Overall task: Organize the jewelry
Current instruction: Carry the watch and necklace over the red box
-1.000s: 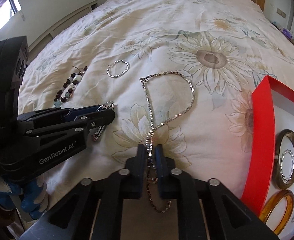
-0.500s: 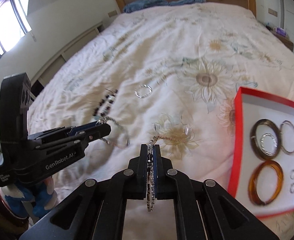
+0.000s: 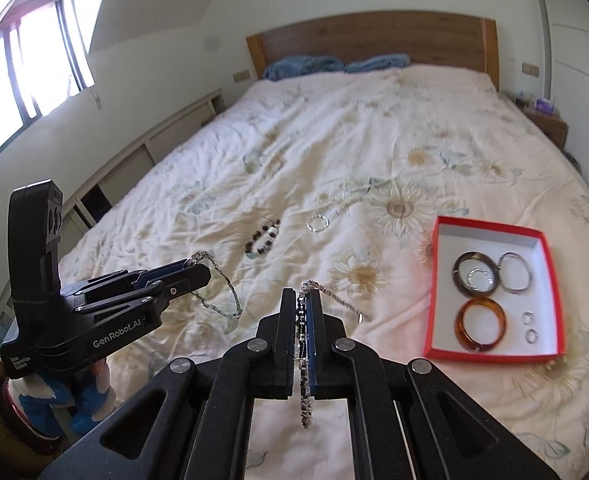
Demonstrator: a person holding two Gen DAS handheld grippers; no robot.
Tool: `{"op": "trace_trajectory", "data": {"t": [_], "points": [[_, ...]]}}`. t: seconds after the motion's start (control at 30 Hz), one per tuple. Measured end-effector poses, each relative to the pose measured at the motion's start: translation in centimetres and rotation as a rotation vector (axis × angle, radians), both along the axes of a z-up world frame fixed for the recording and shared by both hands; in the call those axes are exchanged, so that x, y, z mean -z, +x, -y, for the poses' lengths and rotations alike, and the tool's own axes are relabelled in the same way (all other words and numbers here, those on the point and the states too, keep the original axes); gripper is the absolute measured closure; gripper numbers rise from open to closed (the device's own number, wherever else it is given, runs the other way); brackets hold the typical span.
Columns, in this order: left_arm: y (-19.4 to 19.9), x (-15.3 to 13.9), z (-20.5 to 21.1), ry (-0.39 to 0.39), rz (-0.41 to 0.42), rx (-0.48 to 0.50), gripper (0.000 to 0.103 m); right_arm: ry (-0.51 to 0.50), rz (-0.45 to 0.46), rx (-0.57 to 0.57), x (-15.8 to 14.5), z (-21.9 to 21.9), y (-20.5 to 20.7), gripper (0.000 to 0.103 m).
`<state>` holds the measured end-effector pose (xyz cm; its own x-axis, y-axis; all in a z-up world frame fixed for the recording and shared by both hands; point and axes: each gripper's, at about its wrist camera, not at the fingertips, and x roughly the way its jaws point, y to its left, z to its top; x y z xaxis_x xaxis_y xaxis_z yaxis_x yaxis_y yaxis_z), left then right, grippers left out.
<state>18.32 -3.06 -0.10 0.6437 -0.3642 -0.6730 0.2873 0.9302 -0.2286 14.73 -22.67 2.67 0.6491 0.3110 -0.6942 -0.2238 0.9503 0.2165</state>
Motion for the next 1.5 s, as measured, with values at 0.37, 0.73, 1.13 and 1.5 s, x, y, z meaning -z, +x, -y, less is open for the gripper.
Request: {"op": "trace_trajectory", "data": {"t": [0.37, 0.73, 1.13, 1.5], "points": [[-7.9, -5.1, 2.9, 0.002, 0.124, 0.065, 0.085, 0.001, 0.146, 0.045, -5.5, 1.6, -8.5, 0.098], [-11.5, -7.2, 6.7, 0.021, 0.176, 0.143, 0.085, 0.026, 0.227, 0.112, -7.5, 5.5, -13.6, 0.098], [-7.9, -4.5, 12.3, 0.063, 0.084, 0.196, 0.085, 0.067, 0.194, 0.206, -4.9, 12.6, -11.3, 0.098], [1.2, 1.7, 21.5, 0.082, -0.059, 0.274, 0.084, 0.062, 0.092, 0.267, 0.5, 19.3, -3.7, 0.098]]}}
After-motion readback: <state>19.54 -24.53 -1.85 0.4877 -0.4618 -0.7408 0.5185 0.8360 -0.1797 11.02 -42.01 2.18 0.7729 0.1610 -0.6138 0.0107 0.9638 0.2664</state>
